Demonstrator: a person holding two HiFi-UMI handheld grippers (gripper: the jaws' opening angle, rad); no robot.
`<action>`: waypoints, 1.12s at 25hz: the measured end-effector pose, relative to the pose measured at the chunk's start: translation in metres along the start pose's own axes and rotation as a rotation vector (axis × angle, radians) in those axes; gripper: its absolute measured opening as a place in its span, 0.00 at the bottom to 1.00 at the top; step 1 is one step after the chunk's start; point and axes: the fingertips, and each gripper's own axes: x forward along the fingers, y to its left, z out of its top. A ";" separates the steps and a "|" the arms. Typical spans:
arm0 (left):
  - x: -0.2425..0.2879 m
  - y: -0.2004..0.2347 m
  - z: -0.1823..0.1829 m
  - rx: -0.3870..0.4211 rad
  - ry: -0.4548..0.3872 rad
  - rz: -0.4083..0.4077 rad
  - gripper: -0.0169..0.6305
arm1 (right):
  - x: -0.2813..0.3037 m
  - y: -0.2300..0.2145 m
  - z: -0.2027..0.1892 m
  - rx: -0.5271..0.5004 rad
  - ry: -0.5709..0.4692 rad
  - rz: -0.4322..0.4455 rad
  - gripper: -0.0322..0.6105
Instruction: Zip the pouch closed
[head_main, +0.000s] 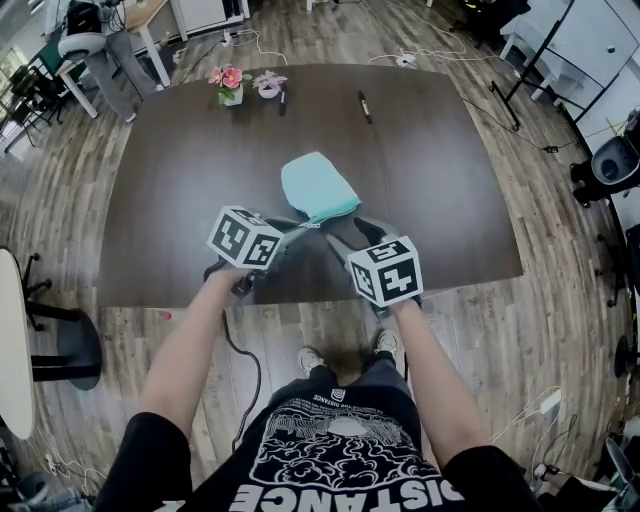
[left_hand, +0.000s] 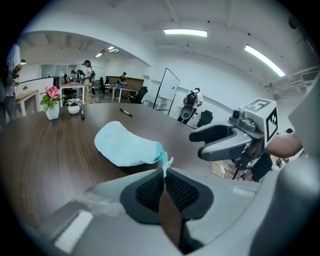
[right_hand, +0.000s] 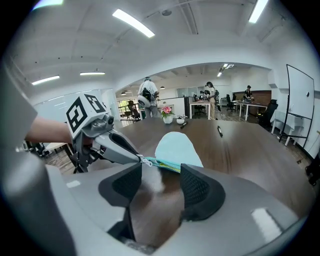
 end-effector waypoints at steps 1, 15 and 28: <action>-0.001 -0.001 0.002 0.004 0.000 0.003 0.06 | 0.000 0.001 0.001 -0.003 -0.004 0.011 0.43; -0.005 -0.029 0.042 0.051 -0.016 0.072 0.06 | 0.001 0.003 0.017 -0.076 -0.024 0.209 0.36; -0.005 -0.043 0.053 0.012 -0.010 0.142 0.06 | 0.003 0.007 0.026 -0.145 -0.017 0.376 0.28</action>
